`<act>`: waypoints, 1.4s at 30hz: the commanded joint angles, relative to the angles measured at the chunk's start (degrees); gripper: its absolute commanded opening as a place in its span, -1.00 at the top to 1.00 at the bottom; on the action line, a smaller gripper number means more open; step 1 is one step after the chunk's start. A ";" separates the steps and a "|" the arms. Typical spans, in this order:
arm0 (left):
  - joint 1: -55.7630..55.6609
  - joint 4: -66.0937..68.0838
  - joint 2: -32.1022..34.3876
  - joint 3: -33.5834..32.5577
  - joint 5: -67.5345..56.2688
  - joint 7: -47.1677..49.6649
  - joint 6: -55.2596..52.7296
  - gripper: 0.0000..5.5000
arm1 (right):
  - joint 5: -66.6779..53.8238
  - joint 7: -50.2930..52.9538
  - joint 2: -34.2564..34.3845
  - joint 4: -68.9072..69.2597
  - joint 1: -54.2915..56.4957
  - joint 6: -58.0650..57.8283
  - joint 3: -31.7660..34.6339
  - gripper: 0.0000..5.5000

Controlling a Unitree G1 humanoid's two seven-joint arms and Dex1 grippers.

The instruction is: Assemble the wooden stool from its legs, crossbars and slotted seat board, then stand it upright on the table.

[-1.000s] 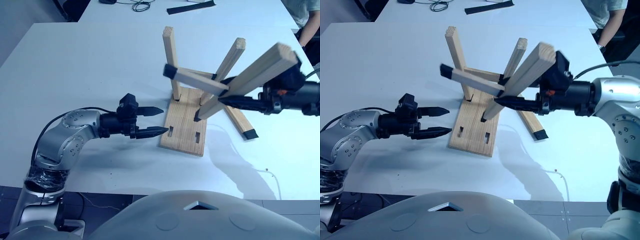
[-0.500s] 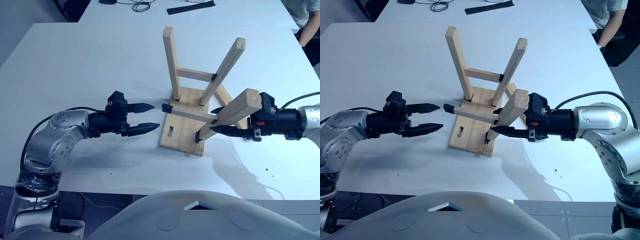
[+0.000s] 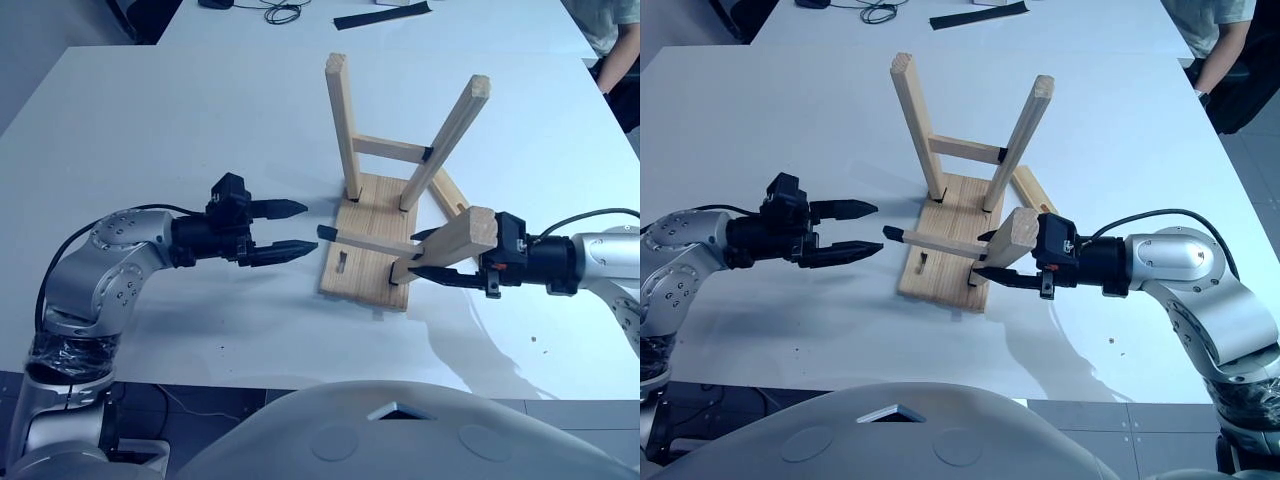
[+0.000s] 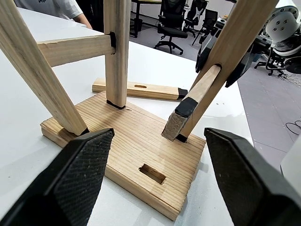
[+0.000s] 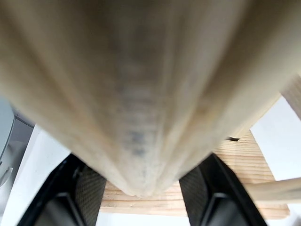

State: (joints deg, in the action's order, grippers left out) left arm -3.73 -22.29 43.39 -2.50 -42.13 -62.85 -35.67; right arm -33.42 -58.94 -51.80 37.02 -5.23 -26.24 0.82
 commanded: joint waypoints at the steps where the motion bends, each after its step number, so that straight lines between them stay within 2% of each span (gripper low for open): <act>1: -1.00 0.31 1.04 -0.60 -0.11 -0.53 -0.34 -0.29 | 2.66 -0.65 -0.59 -2.10 -2.68 -0.63 -3.25 0.26; 10: -1.28 0.37 0.72 -0.38 -0.04 -0.02 -0.47 -0.29 | 2.06 -4.26 -1.59 -8.30 -1.13 -1.71 -9.63 0.26; 22: -1.48 0.00 -0.57 0.11 -0.04 1.34 -0.90 -0.29 | 8.39 -9.89 -3.41 -15.85 1.80 1.70 -19.82 0.26; 31: -0.45 -0.11 -0.48 -0.27 0.40 1.25 -0.52 -0.29 | 10.75 -10.01 -6.48 -16.25 0.84 5.90 -22.07 0.26; 38: -1.81 1.08 -0.63 -0.90 0.28 1.22 -0.24 -0.29 | 5.64 -11.03 -4.01 -21.82 6.73 2.31 -22.05 0.26; 42: -6.25 2.63 -2.02 -4.69 -4.63 3.13 -2.49 -0.29 | 5.75 -12.26 -4.06 -22.72 7.65 3.33 -23.63 0.26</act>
State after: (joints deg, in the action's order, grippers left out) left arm -5.66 -20.60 42.10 -3.56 -42.96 -61.62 -36.23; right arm -34.53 -67.61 -53.74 19.13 7.13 -14.51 -14.82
